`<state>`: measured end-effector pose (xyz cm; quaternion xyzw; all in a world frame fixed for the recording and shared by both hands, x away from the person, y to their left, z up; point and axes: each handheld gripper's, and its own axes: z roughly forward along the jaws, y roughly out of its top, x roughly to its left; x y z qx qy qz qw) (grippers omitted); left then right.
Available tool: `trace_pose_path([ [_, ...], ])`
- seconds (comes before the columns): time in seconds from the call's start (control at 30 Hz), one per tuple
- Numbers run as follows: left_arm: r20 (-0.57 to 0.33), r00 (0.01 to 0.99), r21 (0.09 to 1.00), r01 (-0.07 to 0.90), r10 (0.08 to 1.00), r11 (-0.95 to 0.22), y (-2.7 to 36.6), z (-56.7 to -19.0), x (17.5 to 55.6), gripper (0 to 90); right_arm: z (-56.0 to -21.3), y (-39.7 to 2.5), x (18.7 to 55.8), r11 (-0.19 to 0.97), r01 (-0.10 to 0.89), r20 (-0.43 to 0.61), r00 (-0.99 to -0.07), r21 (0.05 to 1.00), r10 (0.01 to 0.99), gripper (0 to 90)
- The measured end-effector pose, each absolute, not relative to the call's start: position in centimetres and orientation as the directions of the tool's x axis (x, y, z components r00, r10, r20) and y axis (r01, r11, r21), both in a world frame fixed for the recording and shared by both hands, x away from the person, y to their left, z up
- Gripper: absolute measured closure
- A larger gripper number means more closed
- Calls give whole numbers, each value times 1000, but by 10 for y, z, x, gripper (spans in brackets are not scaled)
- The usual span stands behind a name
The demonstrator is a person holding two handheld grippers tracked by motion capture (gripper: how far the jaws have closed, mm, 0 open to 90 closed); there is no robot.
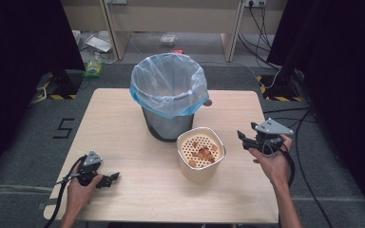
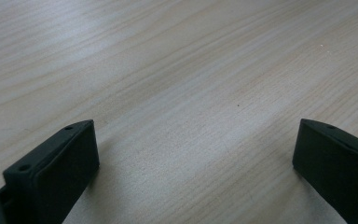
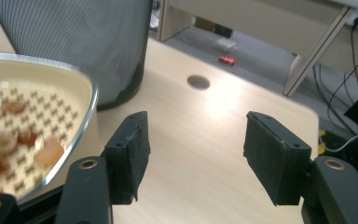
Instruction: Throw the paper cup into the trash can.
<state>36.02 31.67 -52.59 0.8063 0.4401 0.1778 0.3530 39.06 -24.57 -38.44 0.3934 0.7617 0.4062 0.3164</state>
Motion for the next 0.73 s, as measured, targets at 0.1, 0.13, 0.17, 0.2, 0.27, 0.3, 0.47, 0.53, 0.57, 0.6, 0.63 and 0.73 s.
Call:
trace_pose_path([
  [0.1,-24,550,726,584,835,-364,317,-526,360,0,-402,-250,384,352,365,-144,-490,862,860,403],
  [0.13,-23,550,726,584,835,-364,317,-526,360,0,-408,-252,381,345,374,-135,-487,861,863,403],
  [0.17,-24,550,726,584,835,-364,317,-526,360,0,-414,-253,380,345,386,-129,-486,856,864,402],
  [0.2,-24,550,727,583,835,-363,317,-526,360,0,-419,-255,378,348,394,-127,-488,851,864,402],
  [0.27,-23,550,726,584,835,-365,317,-526,360,0,-427,-256,375,355,403,-132,-485,844,864,400],
  [0.3,-23,550,726,584,835,-364,317,-526,360,0,-431,-257,373,352,405,-131,-481,844,867,399],
  [0.47,-23,550,726,584,835,-365,317,-526,360,0,-449,-255,367,378,429,-133,-499,821,856,381],
  [0.53,-23,550,726,583,835,-364,317,-526,360,0,-459,-254,366,385,455,-120,-510,803,852,377],
  [0.57,-23,550,726,583,835,-364,317,-526,360,0,-459,-254,366,385,455,-120,-510,803,852,377],
  [0.6,-23,550,726,583,835,-364,317,-526,360,0,-469,-253,366,396,473,-116,-516,787,848,377],
  [0.63,-23,550,726,584,835,-365,317,-526,360,0,-472,-252,367,399,478,-116,-519,783,847,375],
  [0.73,-23,550,726,583,835,-365,317,-526,360,0,-478,-250,367,414,493,-116,-527,766,842,366],
])
